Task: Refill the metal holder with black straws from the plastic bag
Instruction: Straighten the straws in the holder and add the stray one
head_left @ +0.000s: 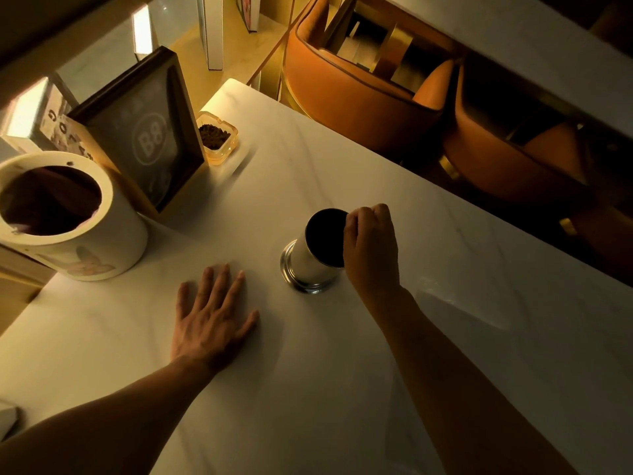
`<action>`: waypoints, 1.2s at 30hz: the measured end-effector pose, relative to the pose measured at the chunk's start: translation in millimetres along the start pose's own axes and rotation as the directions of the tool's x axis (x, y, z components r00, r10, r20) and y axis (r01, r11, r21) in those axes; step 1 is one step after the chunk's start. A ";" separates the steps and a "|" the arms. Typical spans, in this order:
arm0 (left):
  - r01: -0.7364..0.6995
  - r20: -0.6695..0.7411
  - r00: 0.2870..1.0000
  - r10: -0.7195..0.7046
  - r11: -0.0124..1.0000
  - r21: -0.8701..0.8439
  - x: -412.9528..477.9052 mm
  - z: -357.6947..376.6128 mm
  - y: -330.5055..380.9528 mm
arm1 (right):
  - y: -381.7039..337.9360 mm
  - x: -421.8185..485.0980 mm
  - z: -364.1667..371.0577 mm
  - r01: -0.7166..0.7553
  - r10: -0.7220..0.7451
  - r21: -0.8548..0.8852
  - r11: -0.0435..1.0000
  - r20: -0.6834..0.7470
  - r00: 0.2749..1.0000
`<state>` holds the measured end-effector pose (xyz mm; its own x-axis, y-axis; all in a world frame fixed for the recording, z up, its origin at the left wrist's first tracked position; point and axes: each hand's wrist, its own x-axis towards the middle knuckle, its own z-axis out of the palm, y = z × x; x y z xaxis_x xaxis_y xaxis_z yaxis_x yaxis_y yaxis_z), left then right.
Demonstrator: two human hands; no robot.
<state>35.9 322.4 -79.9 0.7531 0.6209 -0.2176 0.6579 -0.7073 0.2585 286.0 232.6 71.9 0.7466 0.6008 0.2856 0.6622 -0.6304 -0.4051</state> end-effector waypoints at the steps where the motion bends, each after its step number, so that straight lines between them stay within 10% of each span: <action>1: -0.001 -0.001 1.000 0.001 1.000 -0.005 0.2 0.3 0.0 | -1.3 -0.9 0.2 0.000 0.000 0.014 1.000 -0.015 1.000; 15: -0.007 0.001 1.000 0.007 1.000 -0.023 -0.5 1.7 -1.4 | -0.4 0.8 -12.6 0.209 -0.175 -0.280 0.937 0.140 0.975; 36: -0.015 0.116 0.993 0.017 1.000 -0.020 3.6 -32.9 2.6 | 79.4 -67.0 -78.7 0.059 0.029 -0.336 0.940 0.251 0.967</action>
<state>40.2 334.0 -49.0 0.7601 0.5651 -0.3209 0.6461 -0.7099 0.2802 293.5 103.6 89.0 0.7259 0.6862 0.0461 0.6876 -0.7225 -0.0722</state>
